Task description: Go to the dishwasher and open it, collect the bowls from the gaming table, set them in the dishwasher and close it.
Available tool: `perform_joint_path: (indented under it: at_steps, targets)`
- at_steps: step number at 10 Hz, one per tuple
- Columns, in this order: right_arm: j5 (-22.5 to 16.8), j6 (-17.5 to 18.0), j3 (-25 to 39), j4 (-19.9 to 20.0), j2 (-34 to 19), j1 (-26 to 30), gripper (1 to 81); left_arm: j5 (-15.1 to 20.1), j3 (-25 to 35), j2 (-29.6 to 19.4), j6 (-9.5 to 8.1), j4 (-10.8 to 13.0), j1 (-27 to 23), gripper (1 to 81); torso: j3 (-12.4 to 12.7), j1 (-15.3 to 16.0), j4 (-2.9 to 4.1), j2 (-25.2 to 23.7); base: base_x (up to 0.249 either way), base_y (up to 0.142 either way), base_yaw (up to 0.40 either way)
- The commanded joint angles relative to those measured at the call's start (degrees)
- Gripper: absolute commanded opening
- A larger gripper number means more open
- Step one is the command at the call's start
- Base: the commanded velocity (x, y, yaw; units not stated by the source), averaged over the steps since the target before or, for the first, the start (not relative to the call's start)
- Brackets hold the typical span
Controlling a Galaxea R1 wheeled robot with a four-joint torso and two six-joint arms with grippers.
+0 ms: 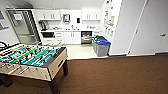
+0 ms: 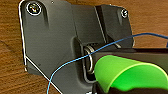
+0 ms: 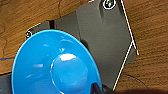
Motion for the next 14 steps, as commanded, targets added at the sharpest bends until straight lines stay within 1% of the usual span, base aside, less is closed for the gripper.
perform_joint_path:
  at_steps: [1, 9, 11, 14]
  targets:
    - [-3.6, 0.0, 0.2, -0.6, -0.8, 2.5, 1.0, 1.6, 0.0, -0.6, -0.02, -0.3, -2.2, 1.0, 0.0, 0.0, 0.0, 0.0, 0.158, 0.0, 0.0]
    - [-3.6, 0.0, 0.1, -0.6, -0.7, 2.5, 1.0, 1.6, 0.3, -0.7, -0.02, -0.3, -2.1, 1.0, 0.0, 0.0, 0.0, 0.0, 0.166, 0.0, 0.0]
    - [-3.6, 0.0, 0.0, -0.6, -0.7, 2.5, 1.0, -0.4, 0.0, -0.8, -0.02, -0.3, -2.1, 1.0, 0.0, 0.0, 0.0, 0.0, 0.178, 0.0, 0.0]
    - [-3.6, 0.0, 0.0, -0.6, -0.7, 2.5, 1.0, -0.4, -0.1, -0.9, -0.02, -0.3, -2.1, 1.0, 0.0, -0.1, 0.0, 0.0, 0.181, 0.0, 0.0]
